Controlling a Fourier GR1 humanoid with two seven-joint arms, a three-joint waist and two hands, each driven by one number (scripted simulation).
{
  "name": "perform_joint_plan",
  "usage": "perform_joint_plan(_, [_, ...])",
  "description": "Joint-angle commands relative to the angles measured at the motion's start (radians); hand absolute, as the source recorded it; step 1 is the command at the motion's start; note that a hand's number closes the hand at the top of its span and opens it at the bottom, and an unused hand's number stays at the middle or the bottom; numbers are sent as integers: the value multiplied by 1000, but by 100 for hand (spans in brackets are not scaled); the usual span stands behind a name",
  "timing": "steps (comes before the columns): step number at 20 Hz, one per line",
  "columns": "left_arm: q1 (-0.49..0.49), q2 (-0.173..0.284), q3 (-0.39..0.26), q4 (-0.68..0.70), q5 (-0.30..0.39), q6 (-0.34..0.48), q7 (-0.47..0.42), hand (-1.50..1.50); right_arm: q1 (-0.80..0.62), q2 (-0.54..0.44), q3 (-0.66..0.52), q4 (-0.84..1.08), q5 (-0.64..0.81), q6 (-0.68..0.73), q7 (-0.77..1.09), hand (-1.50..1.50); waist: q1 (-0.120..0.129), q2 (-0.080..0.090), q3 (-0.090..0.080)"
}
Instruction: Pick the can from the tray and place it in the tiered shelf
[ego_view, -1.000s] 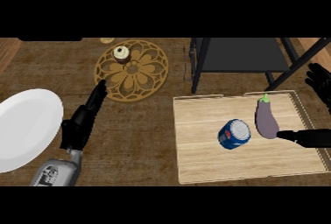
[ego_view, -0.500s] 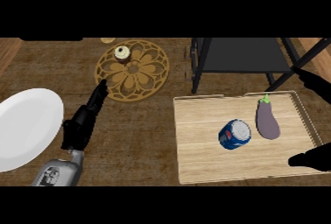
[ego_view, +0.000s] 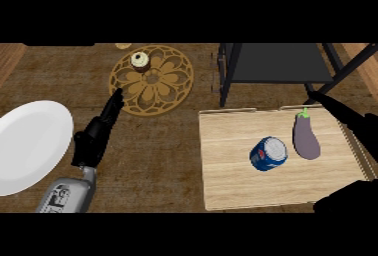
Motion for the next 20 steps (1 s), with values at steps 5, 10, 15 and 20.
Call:
perform_joint_plan(5, [54,-5,13,-76,-25,-15,32,0,-44,174,53,-45,161,46,129,-150,3,0,1])
perform_joint_plan(10, [23,-15,38,-39,-25,-34,10,0,8,206,39,-66,224,66,133,-150,-1,0,1])
perform_joint_plan(15, [-14,-19,64,70,-38,-51,-45,0,-24,225,-14,-57,180,133,149,-150,-5,1,1])
perform_joint_plan(20, [7,-49,46,-3,-56,-33,-7,0,-44,337,85,-5,314,93,184,-150,0,1,1])
